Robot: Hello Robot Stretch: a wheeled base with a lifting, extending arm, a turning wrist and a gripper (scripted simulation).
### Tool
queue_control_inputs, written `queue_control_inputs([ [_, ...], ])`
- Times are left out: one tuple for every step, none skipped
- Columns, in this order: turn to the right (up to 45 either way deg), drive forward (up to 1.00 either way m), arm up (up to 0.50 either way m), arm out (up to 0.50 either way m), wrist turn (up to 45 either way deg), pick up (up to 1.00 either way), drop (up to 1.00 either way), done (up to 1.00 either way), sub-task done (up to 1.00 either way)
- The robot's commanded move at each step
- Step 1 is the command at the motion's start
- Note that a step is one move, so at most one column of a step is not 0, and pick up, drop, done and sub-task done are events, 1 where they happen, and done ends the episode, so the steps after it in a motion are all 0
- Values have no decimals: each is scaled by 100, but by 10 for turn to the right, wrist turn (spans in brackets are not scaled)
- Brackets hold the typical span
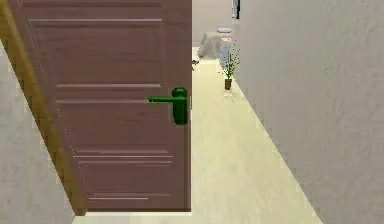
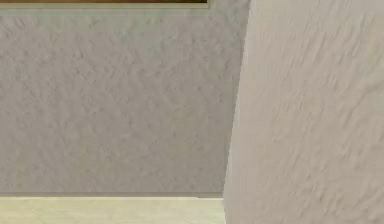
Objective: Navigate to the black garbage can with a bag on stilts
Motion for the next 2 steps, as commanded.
queue_control_inputs([
  [0, 5, 0, 0, 0, 0, 0, 0, 0],
  [210, 0, 0, 0, 0, 0, 0, 0, 0],
])
